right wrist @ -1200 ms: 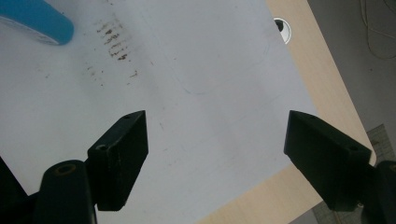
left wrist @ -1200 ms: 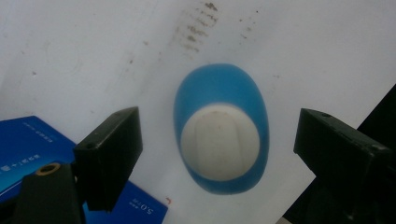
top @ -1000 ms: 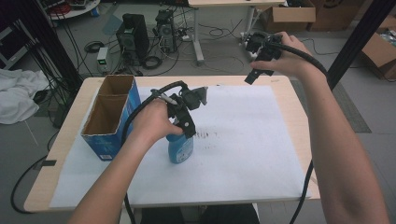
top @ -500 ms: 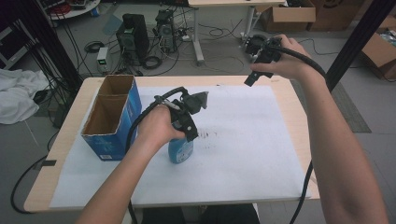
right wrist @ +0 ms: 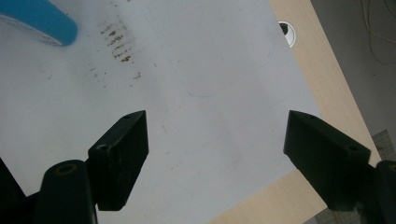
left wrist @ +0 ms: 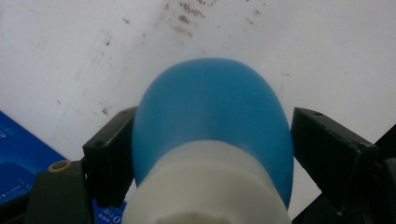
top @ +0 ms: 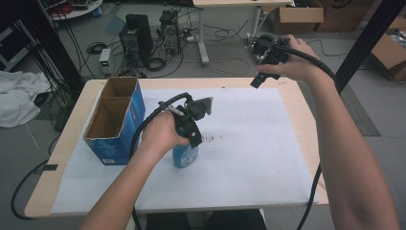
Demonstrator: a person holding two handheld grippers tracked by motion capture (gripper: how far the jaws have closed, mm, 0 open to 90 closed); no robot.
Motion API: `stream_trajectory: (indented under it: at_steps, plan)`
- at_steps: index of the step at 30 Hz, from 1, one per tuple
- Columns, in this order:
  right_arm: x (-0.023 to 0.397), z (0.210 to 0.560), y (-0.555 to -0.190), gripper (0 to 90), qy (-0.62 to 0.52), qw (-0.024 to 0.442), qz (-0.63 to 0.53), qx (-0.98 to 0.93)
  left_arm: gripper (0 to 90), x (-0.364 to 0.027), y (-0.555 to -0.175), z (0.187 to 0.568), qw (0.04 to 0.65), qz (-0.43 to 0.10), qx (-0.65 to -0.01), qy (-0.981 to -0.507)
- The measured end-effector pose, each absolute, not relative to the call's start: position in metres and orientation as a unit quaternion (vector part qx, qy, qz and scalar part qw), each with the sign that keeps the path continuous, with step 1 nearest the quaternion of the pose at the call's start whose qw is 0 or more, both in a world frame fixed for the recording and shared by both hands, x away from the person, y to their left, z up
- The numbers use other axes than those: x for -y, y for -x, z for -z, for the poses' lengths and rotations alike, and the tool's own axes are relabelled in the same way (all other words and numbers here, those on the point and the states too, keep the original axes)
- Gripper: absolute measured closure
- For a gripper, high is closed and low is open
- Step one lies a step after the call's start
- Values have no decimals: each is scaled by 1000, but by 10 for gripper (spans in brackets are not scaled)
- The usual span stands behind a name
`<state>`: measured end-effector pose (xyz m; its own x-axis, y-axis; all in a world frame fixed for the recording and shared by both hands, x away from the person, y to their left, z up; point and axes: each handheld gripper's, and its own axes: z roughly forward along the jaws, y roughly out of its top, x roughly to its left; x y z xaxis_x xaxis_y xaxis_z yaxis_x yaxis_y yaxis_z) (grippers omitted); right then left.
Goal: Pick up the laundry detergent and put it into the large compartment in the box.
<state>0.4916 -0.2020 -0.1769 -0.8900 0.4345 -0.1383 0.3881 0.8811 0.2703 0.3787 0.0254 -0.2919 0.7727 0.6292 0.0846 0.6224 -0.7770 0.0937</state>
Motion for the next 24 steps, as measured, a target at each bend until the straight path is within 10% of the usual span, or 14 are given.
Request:
stream_trajectory:
  at_steps: [24]
  plan:
    - [204, 175, -491, 220, -215, 103, -117, -964, 271, -25, -381, 296, 21, -61, -338, -939]
